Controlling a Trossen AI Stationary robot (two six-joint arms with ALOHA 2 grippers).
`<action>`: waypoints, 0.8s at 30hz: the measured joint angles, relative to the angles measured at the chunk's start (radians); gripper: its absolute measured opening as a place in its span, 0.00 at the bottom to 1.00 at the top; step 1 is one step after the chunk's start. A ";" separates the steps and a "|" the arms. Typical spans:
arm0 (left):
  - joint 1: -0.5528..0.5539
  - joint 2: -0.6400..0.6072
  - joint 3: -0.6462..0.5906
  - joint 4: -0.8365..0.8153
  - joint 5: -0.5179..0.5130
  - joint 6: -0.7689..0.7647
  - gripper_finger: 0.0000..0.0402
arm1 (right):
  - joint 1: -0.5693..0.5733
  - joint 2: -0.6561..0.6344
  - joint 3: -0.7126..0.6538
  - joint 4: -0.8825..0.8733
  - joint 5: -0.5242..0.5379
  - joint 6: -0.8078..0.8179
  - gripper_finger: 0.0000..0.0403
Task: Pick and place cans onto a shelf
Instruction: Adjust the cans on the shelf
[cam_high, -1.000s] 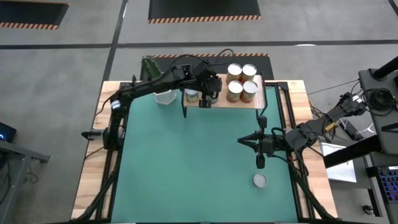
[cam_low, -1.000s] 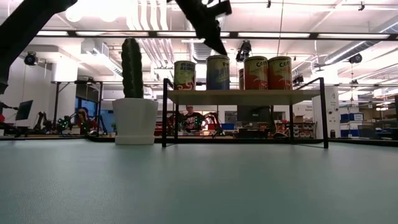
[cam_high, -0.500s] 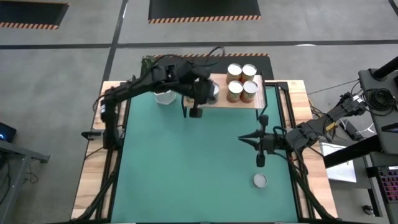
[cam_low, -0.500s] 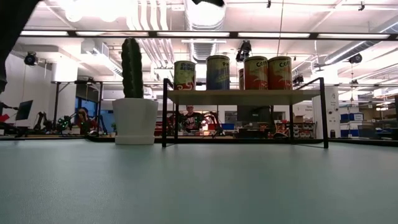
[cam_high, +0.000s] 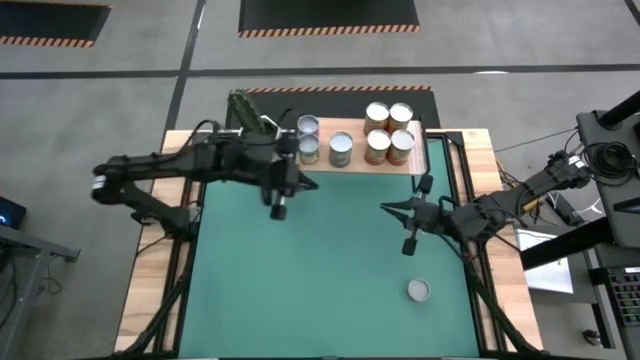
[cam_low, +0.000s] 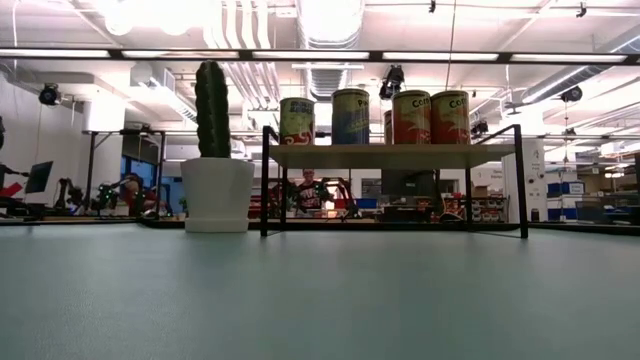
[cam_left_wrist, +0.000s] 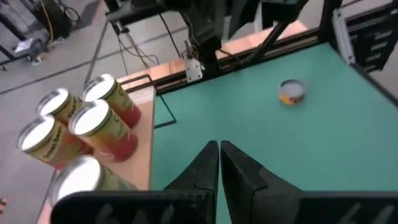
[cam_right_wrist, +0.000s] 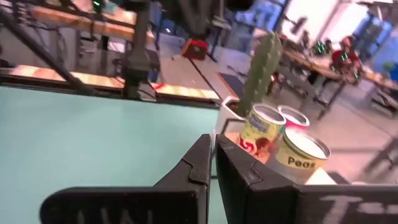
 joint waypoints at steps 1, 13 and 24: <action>-0.004 -0.032 -0.049 0.032 -0.002 -0.010 0.00 | -0.016 0.013 0.011 -0.014 -0.001 0.016 0.03; -0.012 -0.348 -0.519 0.379 -0.009 -0.081 0.00 | -0.228 0.183 0.223 -0.289 -0.200 0.167 0.03; -0.011 -0.484 -0.645 0.444 -0.169 -0.060 0.00 | -0.406 0.372 0.571 -0.652 -0.403 0.201 0.03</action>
